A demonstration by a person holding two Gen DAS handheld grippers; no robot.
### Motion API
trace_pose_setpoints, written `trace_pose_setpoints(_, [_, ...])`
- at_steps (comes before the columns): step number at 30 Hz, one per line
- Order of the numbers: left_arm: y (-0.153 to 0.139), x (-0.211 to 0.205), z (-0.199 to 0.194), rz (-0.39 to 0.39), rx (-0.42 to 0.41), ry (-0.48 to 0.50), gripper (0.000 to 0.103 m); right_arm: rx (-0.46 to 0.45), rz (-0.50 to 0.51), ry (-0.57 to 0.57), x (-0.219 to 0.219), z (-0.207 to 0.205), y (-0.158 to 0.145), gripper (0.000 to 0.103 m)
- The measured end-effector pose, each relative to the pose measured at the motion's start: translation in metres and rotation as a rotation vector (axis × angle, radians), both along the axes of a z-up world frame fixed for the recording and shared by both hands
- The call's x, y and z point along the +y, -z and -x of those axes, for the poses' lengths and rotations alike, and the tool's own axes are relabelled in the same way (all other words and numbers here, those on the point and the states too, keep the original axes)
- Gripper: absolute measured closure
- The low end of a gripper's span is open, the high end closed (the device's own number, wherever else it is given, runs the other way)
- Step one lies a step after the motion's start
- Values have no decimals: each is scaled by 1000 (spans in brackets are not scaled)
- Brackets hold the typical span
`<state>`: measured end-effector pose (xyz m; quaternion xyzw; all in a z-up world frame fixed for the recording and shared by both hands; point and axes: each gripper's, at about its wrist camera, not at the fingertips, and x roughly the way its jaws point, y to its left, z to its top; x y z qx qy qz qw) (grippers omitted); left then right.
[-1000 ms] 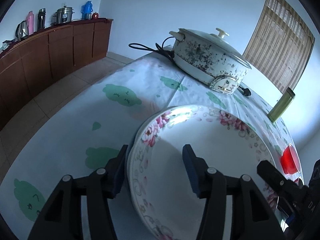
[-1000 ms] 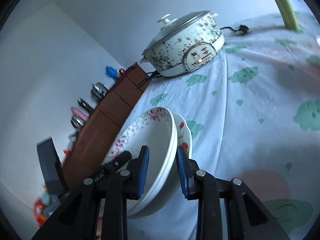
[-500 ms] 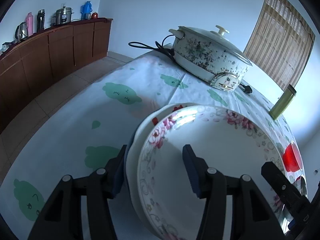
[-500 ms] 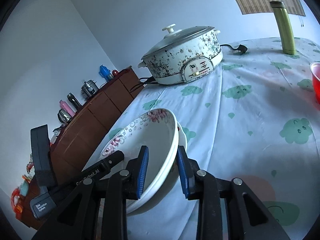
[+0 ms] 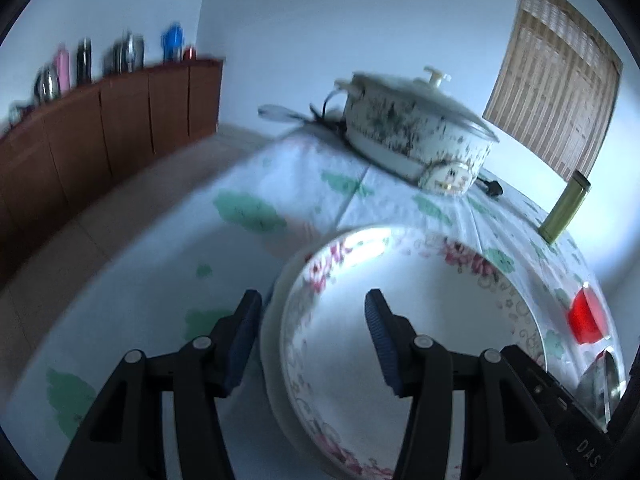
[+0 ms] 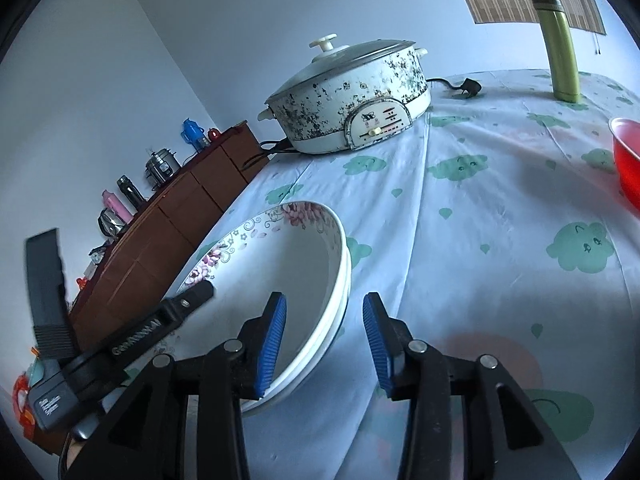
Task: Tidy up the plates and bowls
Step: 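Open both grippers and pull them back from the pink-floral bowl rim, then move both grippers across the table toward the red plastic bowl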
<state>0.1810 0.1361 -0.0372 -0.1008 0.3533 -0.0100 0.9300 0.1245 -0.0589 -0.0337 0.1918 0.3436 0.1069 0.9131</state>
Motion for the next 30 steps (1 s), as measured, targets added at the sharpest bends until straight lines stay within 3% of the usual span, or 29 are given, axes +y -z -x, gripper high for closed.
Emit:
trace_pose_setpoints(3, [-9, -1, 6, -56, -48, -16, 48, -2, -2, 23, -3, 4, -2, 60])
trace_pose_setpoints(7, [-11, 15, 5, -17, -32, -50, 48, -43, -45, 109, -19, 22, -13, 59])
trace_pose_setpoints(10, [-11, 24, 4, -10, -14, -82, 48, -50, 58, 187, -19, 29, -18, 60])
trace_pose_setpoints(14, [-12, 26, 6, -43, -26, -118, 47, 30, 120, 237, -21, 23, -10, 56])
trace_pose_setpoints(20, [-17, 24, 8, -81, -48, -127, 39, 109, 172, 220, -17, 6, 3, 53])
trace_pose_setpoints(27, [-18, 28, 10, -92, -50, -144, 35, 75, 268, 217, -2, -1, -3, 52])
trace_pose_setpoints(30, [-19, 34, 9, -81, -52, -167, 33, 78, 244, 205, -3, -3, -1, 52])
